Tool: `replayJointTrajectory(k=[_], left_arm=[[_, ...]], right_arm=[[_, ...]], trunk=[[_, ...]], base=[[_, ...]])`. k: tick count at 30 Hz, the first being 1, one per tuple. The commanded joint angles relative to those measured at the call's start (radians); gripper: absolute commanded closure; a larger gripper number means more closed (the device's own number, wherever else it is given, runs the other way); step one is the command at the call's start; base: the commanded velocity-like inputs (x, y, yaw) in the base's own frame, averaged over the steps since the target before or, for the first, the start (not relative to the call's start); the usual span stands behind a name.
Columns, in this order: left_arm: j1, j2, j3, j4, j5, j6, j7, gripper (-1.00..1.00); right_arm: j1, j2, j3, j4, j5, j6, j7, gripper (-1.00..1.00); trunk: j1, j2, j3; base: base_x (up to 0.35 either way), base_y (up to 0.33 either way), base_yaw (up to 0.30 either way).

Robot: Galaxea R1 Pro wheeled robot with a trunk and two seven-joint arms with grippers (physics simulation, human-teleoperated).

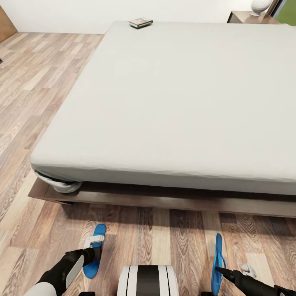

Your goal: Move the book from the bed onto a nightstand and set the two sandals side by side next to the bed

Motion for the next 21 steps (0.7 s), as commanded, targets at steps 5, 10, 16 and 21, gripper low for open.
replayJointTrajectory(k=[5, 10, 16, 21], left_arm=[[0.000, 0.001, -0.006, -0.002, 0.010, 0.004, 0.002, 1.00], [0.000, 0.001, -0.006, -0.002, 0.010, 0.004, 0.002, 1.00], [0.000, 0.001, -0.006, -0.002, 0.010, 0.004, 0.002, 1.00], [0.000, 0.001, -0.006, -0.002, 0.010, 0.004, 0.002, 1.00]], right_arm=[[0.000, 0.000, -0.007, 0.000, 0.001, 0.010, 0.003, 1.00], [0.000, 0.000, -0.007, 0.000, 0.001, 0.010, 0.003, 1.00], [0.000, 0.000, -0.007, 0.000, 0.001, 0.010, 0.003, 1.00], [0.000, 0.001, -0.007, 0.000, 0.001, 0.010, 0.003, 1.00]], trunk=[[0.000, 0.000, -0.001], [0.000, 0.000, -0.004], [0.002, -0.001, -0.016], [0.002, -0.001, -0.016]], base=[[0.000, 0.000, 0.000], [0.000, 0.000, 0.000], [0.000, 0.000, 0.000], [0.000, 0.000, 0.000]])
